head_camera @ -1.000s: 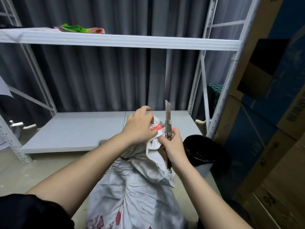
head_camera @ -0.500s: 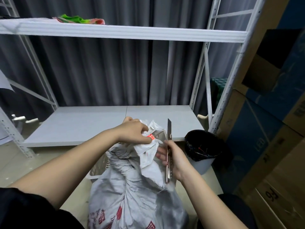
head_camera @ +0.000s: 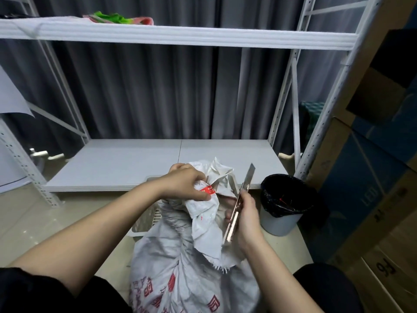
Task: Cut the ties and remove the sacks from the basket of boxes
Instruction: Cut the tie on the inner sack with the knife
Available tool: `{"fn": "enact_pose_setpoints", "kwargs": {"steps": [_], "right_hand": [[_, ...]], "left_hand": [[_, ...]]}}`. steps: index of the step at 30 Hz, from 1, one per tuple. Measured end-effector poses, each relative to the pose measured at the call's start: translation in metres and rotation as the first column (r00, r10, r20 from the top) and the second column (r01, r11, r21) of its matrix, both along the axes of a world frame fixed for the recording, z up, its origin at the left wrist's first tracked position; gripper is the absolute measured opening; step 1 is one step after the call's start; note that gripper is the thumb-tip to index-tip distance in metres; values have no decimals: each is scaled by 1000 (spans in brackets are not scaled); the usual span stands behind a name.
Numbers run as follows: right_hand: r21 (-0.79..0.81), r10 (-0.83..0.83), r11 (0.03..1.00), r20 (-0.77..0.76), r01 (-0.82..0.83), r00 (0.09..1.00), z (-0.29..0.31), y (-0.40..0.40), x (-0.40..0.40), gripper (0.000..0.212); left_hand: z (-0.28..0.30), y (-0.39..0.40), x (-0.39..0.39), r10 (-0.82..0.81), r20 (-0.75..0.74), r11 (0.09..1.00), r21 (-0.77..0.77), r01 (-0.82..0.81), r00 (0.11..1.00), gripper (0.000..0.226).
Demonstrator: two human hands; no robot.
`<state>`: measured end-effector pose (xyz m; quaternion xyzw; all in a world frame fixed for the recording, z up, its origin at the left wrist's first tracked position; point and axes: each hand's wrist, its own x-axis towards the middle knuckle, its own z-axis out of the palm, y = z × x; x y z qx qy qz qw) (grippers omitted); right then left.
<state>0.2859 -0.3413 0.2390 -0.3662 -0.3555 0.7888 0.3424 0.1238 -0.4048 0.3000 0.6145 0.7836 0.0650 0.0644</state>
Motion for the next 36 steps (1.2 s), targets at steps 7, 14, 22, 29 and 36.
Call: {"fn": "enact_pose_setpoints", "kwargs": {"steps": [7,14,22,29,36], "right_hand": [[727,-6,602,418,-331,908,19,11,44,3],[700,-258,356,711,-620,654,40,-11,43,26],[660,-324,263,748,-704,579,44,-5,46,22],[637,-269,244,769,-732,580,43,-6,47,22],[627,-84,382,756,-679,650,36,-12,40,17]], "left_hand": [[4,0,-3,19,144,997,75,-30,989,61],[6,0,10,109,165,966,215,-144,980,49],[5,5,21,192,214,934,261,-246,958,12],[8,0,29,231,278,948,151,-280,932,15],[-4,-11,33,289,158,886,330,-326,944,28]]}}
